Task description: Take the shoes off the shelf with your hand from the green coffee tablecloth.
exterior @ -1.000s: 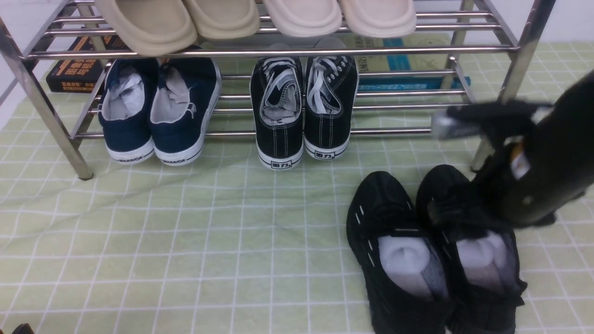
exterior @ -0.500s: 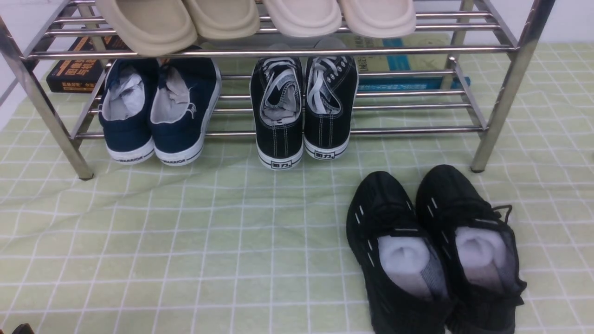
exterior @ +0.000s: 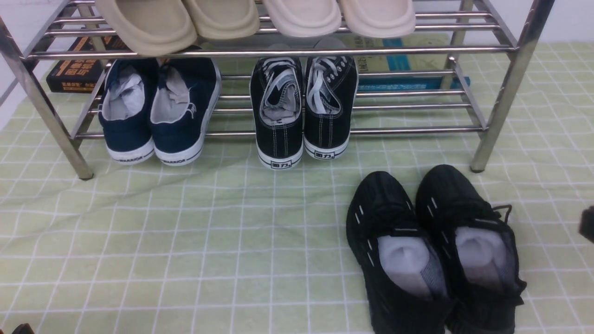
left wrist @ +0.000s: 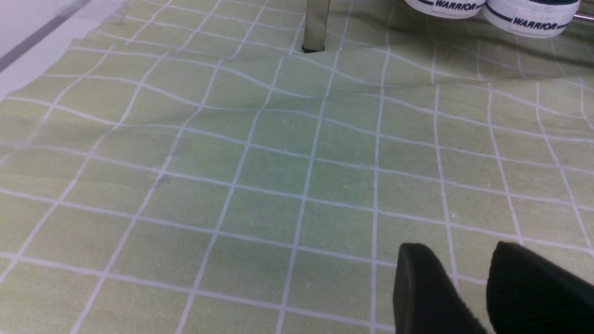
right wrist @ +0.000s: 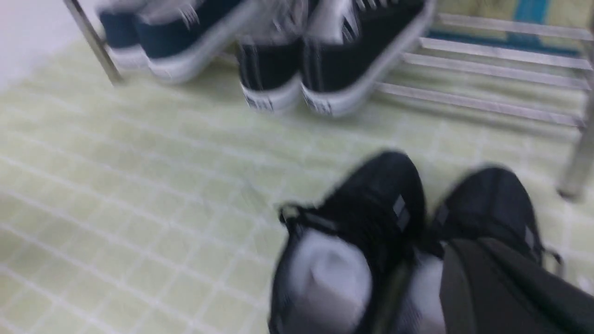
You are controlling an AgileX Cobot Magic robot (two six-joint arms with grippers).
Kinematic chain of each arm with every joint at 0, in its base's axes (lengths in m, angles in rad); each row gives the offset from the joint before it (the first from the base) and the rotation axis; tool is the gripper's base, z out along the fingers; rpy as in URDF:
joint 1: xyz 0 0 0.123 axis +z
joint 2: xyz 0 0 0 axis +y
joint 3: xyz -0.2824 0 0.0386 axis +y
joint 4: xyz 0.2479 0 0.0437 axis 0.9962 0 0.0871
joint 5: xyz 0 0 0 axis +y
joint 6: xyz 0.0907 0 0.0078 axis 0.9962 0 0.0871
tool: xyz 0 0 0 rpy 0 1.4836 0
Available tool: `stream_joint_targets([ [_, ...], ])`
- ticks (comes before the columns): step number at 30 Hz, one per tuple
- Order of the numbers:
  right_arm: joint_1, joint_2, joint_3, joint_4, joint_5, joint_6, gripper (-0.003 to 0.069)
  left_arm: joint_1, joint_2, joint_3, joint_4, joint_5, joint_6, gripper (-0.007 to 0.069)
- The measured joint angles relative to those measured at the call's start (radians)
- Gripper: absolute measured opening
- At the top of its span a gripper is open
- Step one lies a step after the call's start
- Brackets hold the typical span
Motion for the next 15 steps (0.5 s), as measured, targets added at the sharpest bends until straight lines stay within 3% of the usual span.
stream_joint_targets([
  [6, 0.000, 0.000, 0.103, -0.002, -0.210, 0.000, -0.0007, 0.000, 0.000, 0.000, 0.000, 0.000, 0.000, 0.0242],
  [15, 0.000, 0.000, 0.128, -0.002, -0.214, 0.000, -0.0004, 0.000, 0.000, 0.000, 0.000, 0.000, 0.000, 0.0242],
])
